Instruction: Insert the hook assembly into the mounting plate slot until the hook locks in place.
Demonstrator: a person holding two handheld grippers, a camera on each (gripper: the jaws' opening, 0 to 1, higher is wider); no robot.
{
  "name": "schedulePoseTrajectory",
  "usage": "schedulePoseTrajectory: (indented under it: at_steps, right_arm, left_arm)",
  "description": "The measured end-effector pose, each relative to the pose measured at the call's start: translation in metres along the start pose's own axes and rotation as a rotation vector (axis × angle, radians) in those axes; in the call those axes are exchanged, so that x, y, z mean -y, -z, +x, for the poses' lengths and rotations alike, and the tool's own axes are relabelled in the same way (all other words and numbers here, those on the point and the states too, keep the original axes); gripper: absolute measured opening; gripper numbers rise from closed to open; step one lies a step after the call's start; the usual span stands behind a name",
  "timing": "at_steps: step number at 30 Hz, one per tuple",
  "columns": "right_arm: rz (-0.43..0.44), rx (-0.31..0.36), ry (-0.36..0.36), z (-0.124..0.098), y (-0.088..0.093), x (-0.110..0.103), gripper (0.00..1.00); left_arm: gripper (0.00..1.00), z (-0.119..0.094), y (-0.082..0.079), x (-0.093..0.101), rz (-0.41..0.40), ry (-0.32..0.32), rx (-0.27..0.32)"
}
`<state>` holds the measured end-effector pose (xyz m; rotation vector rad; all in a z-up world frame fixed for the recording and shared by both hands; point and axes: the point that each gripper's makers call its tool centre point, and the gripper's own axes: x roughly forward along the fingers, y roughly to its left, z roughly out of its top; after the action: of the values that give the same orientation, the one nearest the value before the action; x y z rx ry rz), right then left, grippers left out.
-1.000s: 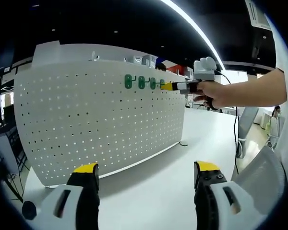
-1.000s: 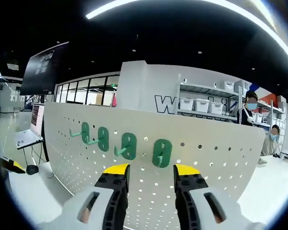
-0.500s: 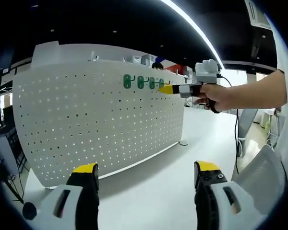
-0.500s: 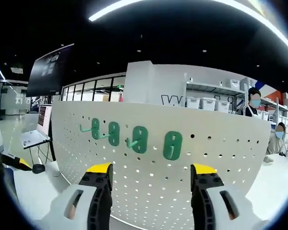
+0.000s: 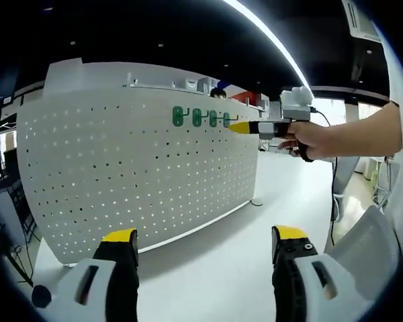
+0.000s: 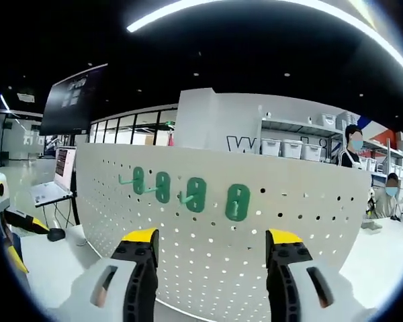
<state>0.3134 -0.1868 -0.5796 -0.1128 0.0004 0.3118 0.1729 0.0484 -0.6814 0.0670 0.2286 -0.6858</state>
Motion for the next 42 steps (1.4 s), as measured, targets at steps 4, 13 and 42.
schedulePoseTrajectory:
  at_steps: [4, 13, 42]
  right_arm:
    - [0.013, 0.004, -0.012, -0.008, 0.003, -0.004, 0.62]
    - [0.016, -0.006, -0.047, -0.024, 0.018, -0.017, 0.63]
    - [0.097, -0.001, -0.065, -0.08, 0.047, -0.034, 0.64]
  left_arm:
    - [0.84, 0.0, -0.001, 0.0, 0.0, -0.002, 0.004]
    - [0.84, 0.0, -0.004, 0.001, 0.004, 0.001, 0.01]
    - [0.85, -0.002, -0.013, 0.001, 0.016, -0.011, 0.042]
